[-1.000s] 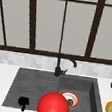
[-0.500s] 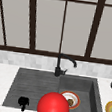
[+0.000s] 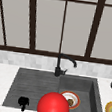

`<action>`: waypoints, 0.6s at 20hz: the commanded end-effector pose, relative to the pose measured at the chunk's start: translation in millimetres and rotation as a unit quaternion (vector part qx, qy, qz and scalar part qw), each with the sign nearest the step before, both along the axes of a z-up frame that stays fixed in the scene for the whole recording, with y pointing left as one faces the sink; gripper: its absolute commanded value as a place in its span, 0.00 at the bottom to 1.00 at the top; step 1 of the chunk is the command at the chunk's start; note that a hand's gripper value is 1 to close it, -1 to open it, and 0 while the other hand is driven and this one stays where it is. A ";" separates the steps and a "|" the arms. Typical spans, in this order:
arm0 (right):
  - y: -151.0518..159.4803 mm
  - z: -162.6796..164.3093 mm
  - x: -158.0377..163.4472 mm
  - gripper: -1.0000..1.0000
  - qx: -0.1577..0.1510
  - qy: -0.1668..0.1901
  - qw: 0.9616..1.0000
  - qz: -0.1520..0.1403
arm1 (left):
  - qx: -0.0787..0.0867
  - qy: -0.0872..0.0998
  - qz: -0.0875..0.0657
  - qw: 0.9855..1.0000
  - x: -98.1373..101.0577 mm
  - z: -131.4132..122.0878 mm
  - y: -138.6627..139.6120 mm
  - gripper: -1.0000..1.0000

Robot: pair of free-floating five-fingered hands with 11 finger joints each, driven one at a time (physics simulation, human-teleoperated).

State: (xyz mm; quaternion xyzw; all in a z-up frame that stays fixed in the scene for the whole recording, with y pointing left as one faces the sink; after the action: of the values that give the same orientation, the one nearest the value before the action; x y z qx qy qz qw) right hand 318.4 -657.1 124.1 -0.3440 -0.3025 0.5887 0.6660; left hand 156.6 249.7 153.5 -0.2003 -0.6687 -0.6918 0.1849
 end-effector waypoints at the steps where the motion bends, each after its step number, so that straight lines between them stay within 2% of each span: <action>1: 9.7 10.2 -17.2 0.00 0.001 -0.029 0.999 -0.028 | 0.000 0.000 0.000 1.000 0.0 0.0 0.0 0.50; 4: 20.0 19.2 -26.4 0.00 -0.014 -0.045 0.998 -0.032 | 0.000 0.000 0.000 1.000 0.0 0.0 0.0 0.50; 7: 26.2 27.2 -28.3 0.00 -0.029 -0.076 0.996 -0.047 | 0.000 0.000 0.000 1.000 0.0 0.0 0.0 0.50; 12: 39.0 33.3 -29.8 0.00 -0.046 -0.128 0.988 -0.071 | 0.000 0.000 0.000 1.000 0.0 0.0 0.0 0.50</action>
State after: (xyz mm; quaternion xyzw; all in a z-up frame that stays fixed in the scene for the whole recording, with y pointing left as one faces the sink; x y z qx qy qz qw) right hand 288.3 -625.8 152.0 -0.4257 -0.3170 0.5393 0.6538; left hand 156.6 249.7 153.5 -0.2003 -0.6687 -0.6918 0.1849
